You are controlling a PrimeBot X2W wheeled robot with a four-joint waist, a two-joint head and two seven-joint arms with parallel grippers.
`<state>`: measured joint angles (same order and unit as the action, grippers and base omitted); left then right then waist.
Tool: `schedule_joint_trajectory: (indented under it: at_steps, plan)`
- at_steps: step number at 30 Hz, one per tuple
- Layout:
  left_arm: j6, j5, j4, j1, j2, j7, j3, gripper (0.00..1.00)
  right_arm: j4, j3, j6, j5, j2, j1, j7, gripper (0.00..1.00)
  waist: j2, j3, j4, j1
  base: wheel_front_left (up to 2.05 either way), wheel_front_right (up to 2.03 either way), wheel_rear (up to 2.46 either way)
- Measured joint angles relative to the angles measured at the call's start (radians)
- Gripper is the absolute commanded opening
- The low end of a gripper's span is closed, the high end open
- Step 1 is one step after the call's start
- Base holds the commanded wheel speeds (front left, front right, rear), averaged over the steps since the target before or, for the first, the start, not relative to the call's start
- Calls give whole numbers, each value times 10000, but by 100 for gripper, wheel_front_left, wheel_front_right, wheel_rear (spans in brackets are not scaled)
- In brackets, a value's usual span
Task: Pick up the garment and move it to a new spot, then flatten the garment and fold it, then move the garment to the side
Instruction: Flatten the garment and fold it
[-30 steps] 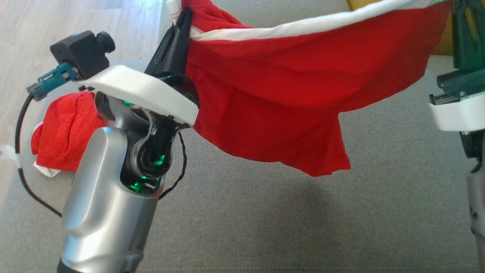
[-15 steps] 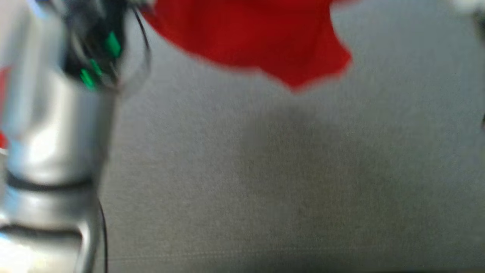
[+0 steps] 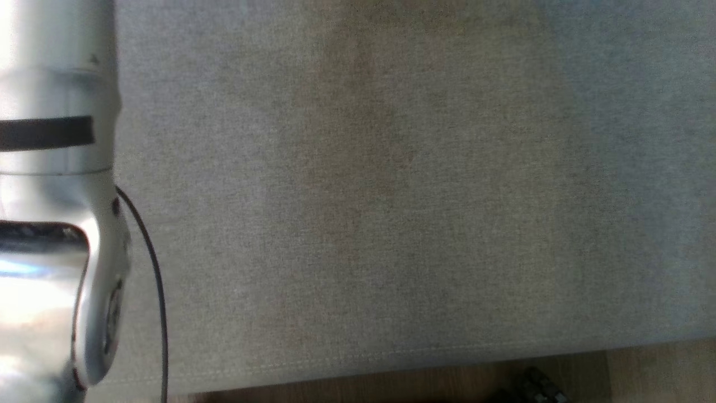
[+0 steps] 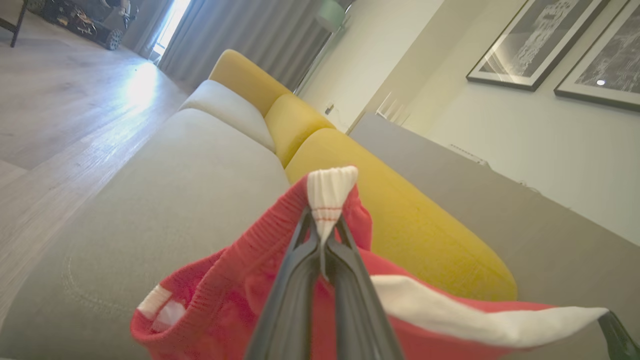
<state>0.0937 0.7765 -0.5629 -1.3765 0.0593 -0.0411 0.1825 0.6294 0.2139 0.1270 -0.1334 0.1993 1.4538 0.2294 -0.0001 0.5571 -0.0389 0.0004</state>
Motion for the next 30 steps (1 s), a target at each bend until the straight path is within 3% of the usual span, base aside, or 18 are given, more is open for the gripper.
schedule_joint_trajectory:
  at_steps: [7,14,22,30]
  plan:
    - [-696,-8,-1310,1063,-13,-437,339,0,1066,443,2,79,-42,-1383,190,0,0,260,210,-3,0,0,0]
    - [-1415,-161,-2429,3100,46,-706,943,0,2337,1494,2,491,-21,-3066,215,0,0,-225,218,-4,0,0,0]
    - [-1831,-573,-2700,4899,272,-1185,1697,0,3181,3179,2,1783,351,-3991,207,0,1,-1233,243,-5,0,0,0]
    - [-1919,-844,-2746,6001,286,-1369,2276,0,3417,5068,2,3507,1039,-4685,-562,0,1,-2199,263,-5,0,0,0]
